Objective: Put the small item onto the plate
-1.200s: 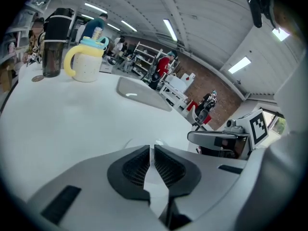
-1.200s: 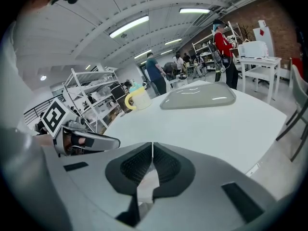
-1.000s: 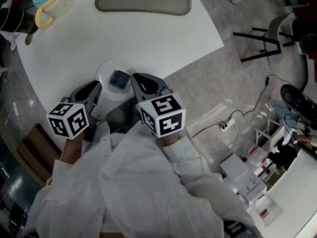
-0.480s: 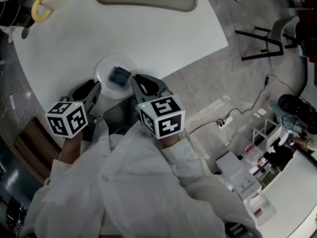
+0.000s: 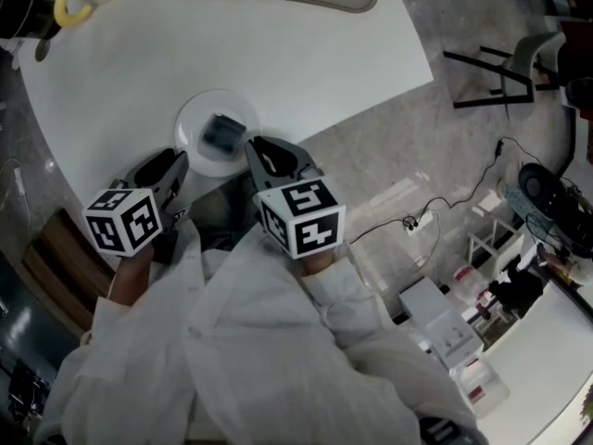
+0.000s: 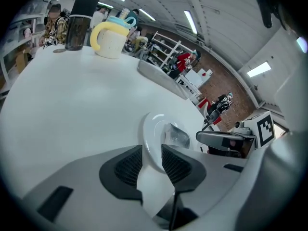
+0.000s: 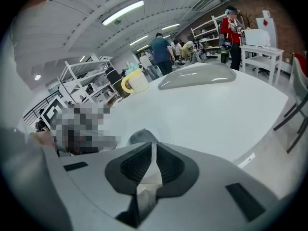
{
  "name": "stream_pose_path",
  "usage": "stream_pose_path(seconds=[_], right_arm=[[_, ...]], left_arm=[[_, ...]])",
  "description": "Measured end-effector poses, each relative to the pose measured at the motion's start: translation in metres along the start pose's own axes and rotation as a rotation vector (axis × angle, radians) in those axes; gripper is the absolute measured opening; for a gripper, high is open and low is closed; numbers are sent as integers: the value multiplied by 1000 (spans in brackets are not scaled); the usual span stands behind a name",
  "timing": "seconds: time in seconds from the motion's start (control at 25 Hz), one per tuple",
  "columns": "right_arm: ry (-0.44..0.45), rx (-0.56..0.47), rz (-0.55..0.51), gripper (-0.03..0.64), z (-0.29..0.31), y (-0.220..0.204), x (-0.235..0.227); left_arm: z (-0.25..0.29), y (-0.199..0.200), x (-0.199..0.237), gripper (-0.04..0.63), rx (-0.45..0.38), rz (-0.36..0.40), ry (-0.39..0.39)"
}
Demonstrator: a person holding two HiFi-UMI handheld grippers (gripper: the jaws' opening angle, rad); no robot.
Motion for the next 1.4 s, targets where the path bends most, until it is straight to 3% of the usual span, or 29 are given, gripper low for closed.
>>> stream_pose_path(seconds=[0.48,0.72,1.4], right_arm=[[-49,8,34,21,0,-8,-8],[-63,36,56,66,0,-12,-11],[-15,75,151,94,6,-26,-8]], left_arm=[[6,-1,-1,107,26,-10,-20],[6,-3,-1,107,35,-29,-30],[6,-7,-2,107,38,-60,-33]])
Point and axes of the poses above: the fingertips, and each gripper's own axes: z forward along the fingers, x to its left, y out of its top, the point moved 9 cm from there along -z, backward along the fingers, and after that the axes turned 12 degrees about y, right-handed, at the moved point
